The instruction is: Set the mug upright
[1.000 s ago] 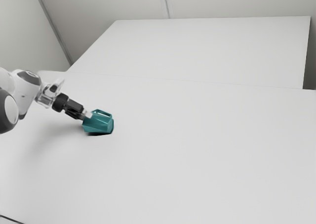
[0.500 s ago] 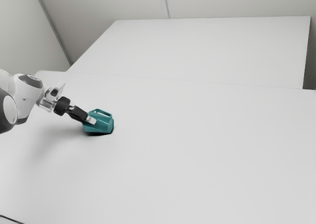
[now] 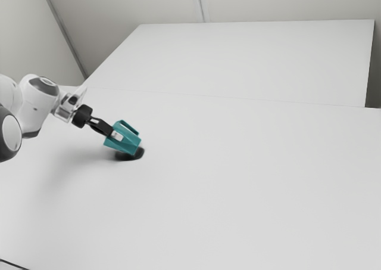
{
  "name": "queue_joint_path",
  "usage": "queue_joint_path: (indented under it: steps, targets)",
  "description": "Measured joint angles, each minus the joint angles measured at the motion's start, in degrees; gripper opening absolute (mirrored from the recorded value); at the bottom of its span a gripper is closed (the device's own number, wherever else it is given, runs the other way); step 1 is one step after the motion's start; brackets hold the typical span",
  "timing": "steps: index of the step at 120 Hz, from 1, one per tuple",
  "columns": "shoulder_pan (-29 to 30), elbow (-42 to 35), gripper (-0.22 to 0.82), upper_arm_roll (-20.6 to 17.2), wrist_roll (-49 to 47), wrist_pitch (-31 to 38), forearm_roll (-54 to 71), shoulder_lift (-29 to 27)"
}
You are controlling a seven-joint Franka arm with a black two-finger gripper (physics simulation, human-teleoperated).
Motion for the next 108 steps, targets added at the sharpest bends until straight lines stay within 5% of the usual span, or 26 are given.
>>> queue_joint_path:
  steps: [40, 74, 108]
  targets:
    - [-7.2, -1.3, -0.17, -0.6, -3.5, 5.7, 11.4, -5.8]
    - [-16.4, -10.8, -0.18, -6.3, -10.9, 20.2, 37.4, -16.3]
    - [-20.4, -18.0, -0.18, -8.3, -18.4, 33.6, 43.7, -18.5]
